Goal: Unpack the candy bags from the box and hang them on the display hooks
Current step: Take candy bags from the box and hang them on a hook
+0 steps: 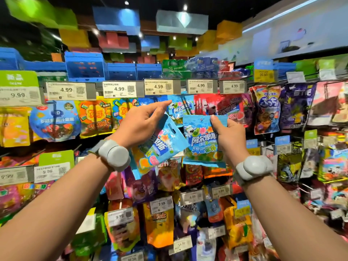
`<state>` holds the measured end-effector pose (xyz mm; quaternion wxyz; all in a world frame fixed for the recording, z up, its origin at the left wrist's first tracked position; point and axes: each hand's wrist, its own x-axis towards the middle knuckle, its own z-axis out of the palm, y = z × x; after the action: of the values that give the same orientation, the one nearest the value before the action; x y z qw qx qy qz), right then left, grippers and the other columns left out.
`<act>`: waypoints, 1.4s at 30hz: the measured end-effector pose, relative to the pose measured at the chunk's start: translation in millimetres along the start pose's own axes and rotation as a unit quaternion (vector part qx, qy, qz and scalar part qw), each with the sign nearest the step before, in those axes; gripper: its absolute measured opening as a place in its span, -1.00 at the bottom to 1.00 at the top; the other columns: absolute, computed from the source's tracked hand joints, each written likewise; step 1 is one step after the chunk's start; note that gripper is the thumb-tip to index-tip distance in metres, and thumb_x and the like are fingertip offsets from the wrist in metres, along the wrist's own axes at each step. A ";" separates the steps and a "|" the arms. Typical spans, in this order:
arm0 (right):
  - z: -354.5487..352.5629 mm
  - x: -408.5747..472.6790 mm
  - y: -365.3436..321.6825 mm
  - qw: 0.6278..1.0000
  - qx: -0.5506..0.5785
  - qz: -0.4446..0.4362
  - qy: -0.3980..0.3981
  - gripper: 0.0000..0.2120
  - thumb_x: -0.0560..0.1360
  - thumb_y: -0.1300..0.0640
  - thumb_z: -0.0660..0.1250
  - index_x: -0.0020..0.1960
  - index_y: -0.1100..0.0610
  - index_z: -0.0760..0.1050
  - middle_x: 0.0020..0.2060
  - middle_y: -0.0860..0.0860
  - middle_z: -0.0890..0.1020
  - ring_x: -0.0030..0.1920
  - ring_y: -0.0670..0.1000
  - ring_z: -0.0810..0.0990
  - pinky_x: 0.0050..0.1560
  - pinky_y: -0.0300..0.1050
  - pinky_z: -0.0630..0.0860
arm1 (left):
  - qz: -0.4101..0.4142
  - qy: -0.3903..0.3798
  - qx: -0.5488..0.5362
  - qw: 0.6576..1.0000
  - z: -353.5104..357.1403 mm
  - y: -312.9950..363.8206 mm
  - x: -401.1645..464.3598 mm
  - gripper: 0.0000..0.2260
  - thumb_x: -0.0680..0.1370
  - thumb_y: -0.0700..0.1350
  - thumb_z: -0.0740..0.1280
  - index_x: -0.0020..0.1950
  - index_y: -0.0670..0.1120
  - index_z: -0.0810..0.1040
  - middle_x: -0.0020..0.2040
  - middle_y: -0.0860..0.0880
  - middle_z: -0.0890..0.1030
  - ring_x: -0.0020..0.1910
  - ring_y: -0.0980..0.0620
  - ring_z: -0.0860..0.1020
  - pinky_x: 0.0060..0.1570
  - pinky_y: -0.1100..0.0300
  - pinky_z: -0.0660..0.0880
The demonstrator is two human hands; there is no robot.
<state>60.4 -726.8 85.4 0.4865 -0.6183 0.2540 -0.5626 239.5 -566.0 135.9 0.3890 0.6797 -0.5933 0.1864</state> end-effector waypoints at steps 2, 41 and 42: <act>-2.2 12.3 -1.3 1.000 0.014 -0.006 -0.020 -0.51 0.53 -0.06 0.41 -0.34 0.24 0.30 -0.40 -0.04 0.40 -0.36 -0.07 0.27 -0.25 -0.05 0.25 | -0.002 0.004 0.060 0.998 0.8 6.6 11.9 -0.60 0.62 0.26 0.05 0.47 0.33 0.25 0.11 -0.05 0.67 0.10 -0.05 0.60 0.20 0.03 0.46; -2.2 99.4 19.4 0.992 0.094 -0.007 -0.080 -0.42 0.46 -0.14 0.41 -0.19 0.42 0.39 -0.39 0.17 0.41 -0.34 0.02 0.35 -0.33 -0.04 0.32 | 0.003 0.025 0.324 0.946 21.7 56.8 103.2 -0.60 0.52 0.32 0.24 0.31 0.25 0.51 0.12 -0.11 0.67 0.08 -0.26 0.59 -0.05 -0.04 0.55; -1.1 100.2 18.2 0.992 0.091 -0.007 -0.081 -0.49 0.50 -0.08 0.40 -0.27 0.34 0.35 -0.40 0.11 0.36 -0.36 0.01 0.31 -0.34 -0.06 0.27 | -0.002 0.009 0.310 0.951 17.8 57.3 107.1 -0.58 0.51 0.34 0.24 0.29 0.23 0.54 0.13 -0.08 0.67 0.10 -0.24 0.59 -0.03 -0.05 0.57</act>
<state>87.4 -820.7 114.0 0.5560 -0.6168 0.1570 -0.5346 205.6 -649.9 218.9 0.1644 0.7662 -0.5013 0.3669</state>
